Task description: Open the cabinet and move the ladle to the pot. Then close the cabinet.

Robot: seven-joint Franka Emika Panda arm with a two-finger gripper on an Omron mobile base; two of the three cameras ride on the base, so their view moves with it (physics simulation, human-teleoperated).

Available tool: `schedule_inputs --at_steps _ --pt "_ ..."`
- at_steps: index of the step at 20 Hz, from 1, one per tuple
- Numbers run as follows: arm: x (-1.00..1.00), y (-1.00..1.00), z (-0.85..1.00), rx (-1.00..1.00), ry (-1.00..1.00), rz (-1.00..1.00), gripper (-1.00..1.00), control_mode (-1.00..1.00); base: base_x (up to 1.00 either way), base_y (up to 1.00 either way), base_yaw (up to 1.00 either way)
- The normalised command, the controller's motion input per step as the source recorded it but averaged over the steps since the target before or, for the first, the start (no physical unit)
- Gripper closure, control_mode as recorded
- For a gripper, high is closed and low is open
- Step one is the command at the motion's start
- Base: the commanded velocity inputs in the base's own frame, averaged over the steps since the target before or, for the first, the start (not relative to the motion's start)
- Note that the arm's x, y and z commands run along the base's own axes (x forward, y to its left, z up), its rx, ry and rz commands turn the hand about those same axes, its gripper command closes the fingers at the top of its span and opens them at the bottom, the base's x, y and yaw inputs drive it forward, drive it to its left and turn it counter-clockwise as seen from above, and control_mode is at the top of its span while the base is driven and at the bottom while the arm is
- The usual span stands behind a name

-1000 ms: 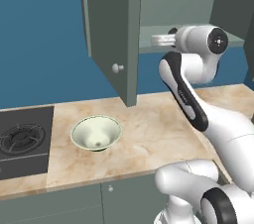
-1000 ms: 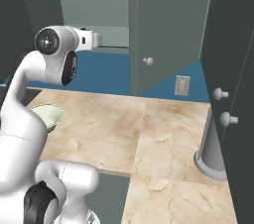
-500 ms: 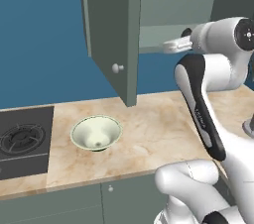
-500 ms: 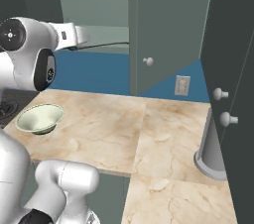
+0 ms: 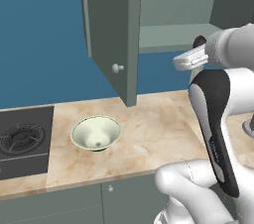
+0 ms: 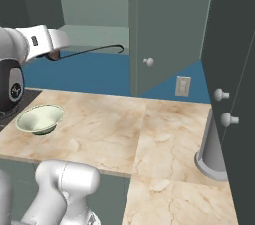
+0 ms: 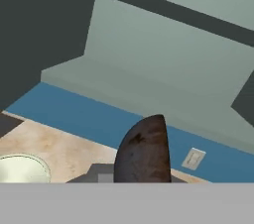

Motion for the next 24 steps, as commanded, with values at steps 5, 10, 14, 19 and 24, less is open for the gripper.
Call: schedule_inputs --at_steps 5,10,14,19,24 --pt "-0.48 0.12 0.00 -0.05 0.01 0.06 1.00 -1.00 0.00 0.00 0.00" --pt "-0.32 0.00 0.00 0.00 0.03 0.07 1.00 -1.00 0.00 0.00 0.00" --pt "-0.36 0.00 0.00 0.00 0.00 0.06 1.00 -1.00 0.00 0.00 0.00" --pt "0.00 0.00 0.00 0.00 0.00 0.00 1.00 1.00 -0.81 0.04 0.00" --pt "0.00 0.00 0.00 0.00 0.00 0.00 1.00 1.00 -1.00 0.21 0.01"
